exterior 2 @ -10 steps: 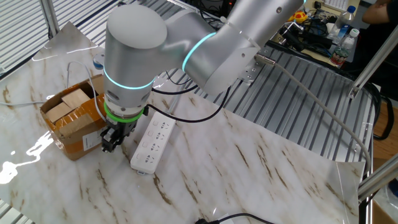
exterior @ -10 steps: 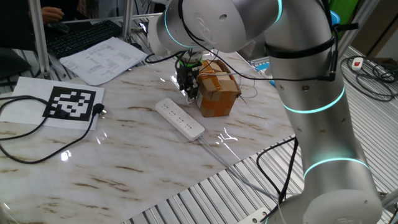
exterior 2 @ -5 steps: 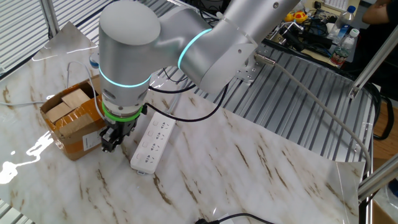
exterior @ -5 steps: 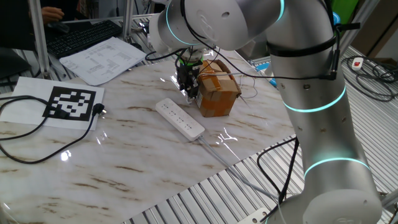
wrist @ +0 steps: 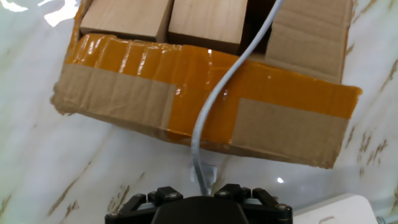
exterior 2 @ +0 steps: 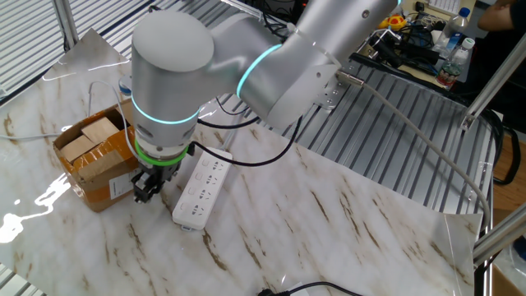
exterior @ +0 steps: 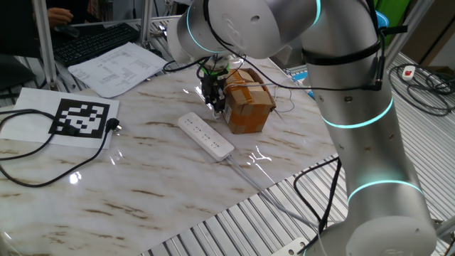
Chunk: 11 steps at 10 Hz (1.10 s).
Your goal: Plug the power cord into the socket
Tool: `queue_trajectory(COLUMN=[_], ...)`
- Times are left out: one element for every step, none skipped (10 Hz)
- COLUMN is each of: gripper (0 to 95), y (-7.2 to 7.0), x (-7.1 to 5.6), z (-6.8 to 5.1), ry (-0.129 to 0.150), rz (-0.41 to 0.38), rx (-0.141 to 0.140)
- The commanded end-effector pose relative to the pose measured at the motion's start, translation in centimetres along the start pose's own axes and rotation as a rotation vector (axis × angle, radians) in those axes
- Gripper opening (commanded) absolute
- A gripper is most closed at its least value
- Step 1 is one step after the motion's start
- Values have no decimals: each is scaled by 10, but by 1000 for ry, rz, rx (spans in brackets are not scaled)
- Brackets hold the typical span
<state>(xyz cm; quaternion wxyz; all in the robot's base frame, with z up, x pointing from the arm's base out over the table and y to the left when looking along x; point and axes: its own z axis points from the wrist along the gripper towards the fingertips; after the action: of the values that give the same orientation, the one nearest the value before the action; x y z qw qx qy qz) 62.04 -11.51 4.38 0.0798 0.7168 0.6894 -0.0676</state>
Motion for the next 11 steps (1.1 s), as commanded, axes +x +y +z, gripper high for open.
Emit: queue_trajectory(gripper=[570, 570, 570, 570, 570, 570, 570, 570, 570, 570, 570], y=[0, 0, 0, -1, -1, -1, -1, -1, -1, -1, -1], x=[0, 0, 0, 0, 0, 0, 0, 0, 0, 0, -3], z=[-1, -1, -1, -1, -1, 0, 0, 0, 0, 2, 4], ry=[15, 15, 10, 4, -1, -5, -8, -17, -26, -27, -30], rz=[-1, -2, 0, -3, -5, -9, -11, -8, -5, -10, -18], rx=[2, 1, -1, -4, -6, -6, -7, -11, -15, -19, -27])
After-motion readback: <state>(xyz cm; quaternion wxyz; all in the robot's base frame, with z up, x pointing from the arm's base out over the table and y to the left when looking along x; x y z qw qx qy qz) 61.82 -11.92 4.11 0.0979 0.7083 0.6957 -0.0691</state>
